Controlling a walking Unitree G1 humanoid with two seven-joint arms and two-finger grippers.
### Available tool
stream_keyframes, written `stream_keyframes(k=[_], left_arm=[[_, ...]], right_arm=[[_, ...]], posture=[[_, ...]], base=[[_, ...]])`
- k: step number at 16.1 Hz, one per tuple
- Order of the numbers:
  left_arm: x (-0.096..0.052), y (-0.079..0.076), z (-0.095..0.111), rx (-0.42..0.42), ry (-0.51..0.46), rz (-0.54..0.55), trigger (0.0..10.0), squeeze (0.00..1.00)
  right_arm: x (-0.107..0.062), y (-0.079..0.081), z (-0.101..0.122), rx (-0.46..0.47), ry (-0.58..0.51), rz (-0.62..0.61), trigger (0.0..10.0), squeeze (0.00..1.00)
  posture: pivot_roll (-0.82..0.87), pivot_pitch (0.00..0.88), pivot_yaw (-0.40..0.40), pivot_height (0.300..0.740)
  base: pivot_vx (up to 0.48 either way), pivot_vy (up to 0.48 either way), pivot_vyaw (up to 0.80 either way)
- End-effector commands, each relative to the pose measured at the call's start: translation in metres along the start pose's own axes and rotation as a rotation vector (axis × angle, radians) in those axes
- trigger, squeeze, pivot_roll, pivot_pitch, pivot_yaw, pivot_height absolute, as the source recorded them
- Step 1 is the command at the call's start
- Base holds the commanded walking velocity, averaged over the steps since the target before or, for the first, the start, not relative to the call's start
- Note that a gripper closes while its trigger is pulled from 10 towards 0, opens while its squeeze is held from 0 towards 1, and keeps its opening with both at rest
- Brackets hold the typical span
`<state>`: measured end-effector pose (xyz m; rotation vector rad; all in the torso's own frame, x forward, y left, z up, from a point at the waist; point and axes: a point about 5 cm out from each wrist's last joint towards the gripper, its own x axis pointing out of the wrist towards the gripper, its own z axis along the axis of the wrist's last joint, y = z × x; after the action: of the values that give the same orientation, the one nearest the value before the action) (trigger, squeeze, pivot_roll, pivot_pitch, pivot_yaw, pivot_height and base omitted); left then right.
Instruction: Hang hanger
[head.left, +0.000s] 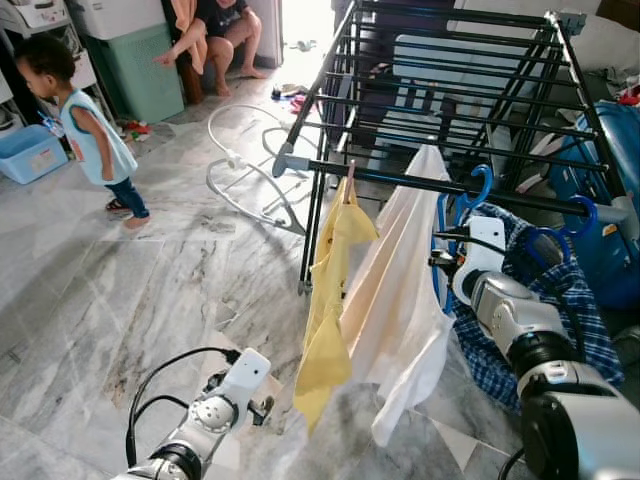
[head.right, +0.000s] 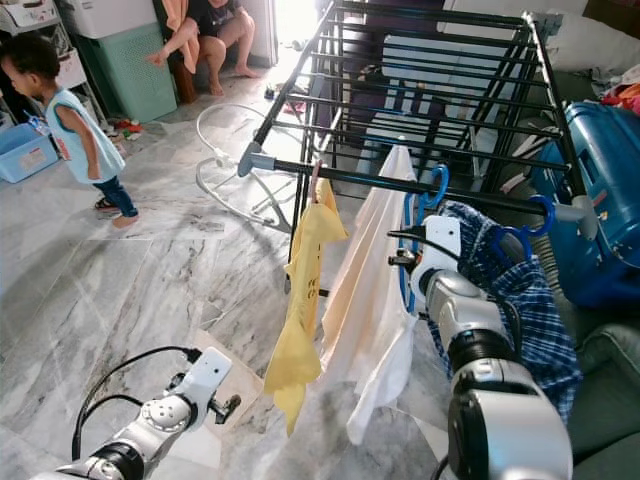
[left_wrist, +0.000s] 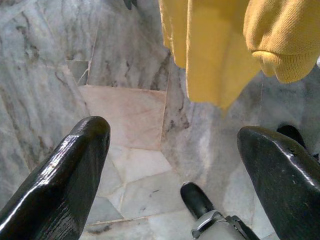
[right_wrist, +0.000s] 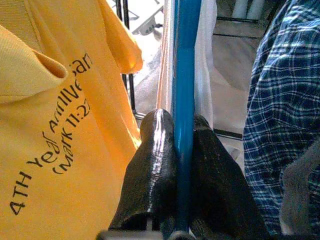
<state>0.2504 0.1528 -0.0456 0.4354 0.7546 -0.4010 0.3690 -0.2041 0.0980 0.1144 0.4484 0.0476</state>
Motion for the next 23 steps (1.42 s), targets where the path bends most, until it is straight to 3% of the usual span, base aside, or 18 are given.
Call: stream_keyframes(k=[1,15,21,22,23], left_arm=[[-0.001,0.006,-0.001,0.005,0.005,0.01,10.0,0.0],[-0.015,0.032,-0.034,-0.007,0.068,0.072,10.0,0.0],[-0.022,0.044,-0.045,-0.008,0.094,0.099,10.0,0.0],[-0.023,0.045,-0.046,-0.01,0.093,0.1,10.0,0.0],[-0.023,0.046,-0.045,-0.009,0.088,0.099,10.0,0.0]], right_arm=[[-0.001,-0.006,0.036,0.026,-0.107,-0.014,10.0,0.0],[-0.001,-0.014,-0.019,0.065,0.084,-0.042,10.0,0.0],[0.0,-0.011,-0.019,0.063,0.08,-0.039,10.0,0.0],[0.0,-0.01,-0.022,0.059,0.087,-0.039,10.0,1.0],[0.0,-0.009,-0.024,0.059,0.086,-0.036,10.0,1.0]], posture=[[0.16,0.021,-0.063,0.74],[0.29,0.106,-0.066,0.74],[0.32,0.14,-0.057,0.74],[0.32,0.142,-0.056,0.74],[0.32,0.143,-0.055,0.74]], base=[[0.0,0.0,0.0],[0.0,0.0,0.0],[0.0,0.0,0.0],[0.0,0.0,0.0],[0.0,0.0,0.0]])
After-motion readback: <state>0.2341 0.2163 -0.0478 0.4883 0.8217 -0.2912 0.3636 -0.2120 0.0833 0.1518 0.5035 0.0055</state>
